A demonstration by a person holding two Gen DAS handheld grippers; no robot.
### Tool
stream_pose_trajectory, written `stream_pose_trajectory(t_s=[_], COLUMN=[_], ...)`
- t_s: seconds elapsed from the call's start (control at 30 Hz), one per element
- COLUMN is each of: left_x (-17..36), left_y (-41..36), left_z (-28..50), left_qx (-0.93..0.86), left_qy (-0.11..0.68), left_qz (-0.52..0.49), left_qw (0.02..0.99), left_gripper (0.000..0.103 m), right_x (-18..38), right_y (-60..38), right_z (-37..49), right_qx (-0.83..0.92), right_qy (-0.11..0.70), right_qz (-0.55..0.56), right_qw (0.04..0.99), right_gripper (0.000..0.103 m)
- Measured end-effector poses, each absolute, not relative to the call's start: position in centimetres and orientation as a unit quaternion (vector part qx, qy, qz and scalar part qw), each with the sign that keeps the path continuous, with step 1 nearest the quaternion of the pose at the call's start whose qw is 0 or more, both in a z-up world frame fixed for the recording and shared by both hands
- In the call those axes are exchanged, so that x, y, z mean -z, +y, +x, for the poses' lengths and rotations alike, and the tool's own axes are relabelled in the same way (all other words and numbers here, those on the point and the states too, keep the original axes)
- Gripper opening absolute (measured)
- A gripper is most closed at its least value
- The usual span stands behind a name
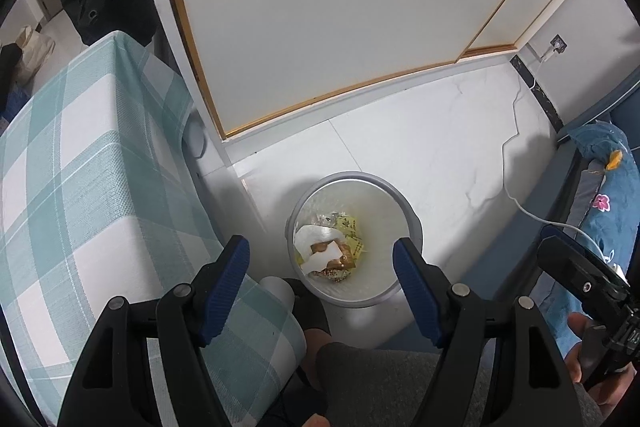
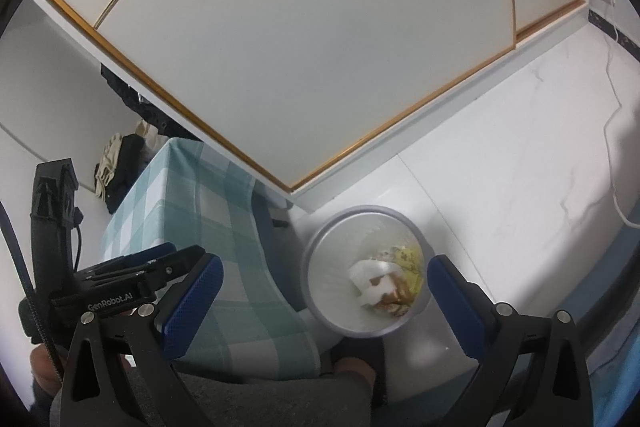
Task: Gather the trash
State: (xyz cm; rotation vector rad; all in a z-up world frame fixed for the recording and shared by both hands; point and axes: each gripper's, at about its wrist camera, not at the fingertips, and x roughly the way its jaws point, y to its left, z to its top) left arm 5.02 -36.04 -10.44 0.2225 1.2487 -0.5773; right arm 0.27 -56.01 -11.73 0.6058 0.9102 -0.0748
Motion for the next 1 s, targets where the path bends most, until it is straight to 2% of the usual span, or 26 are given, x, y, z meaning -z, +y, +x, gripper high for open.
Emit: stream_pose_trajectory(t_s=[1.0], left_x=[9.89], left_y=[-35.60], left_z=[4.30], left_qx=[0.263], left_qy=[0.570], left_qz=[0.097], left_qw=[0.772], left_gripper=[0.071], right_x=[11.75], right_y=[-56.14], right_z=[-0.41], right_qx=[0.053], right_qy=[0.421], right_qz=[0.295], right_qw=[0.856], right_gripper=[0.103])
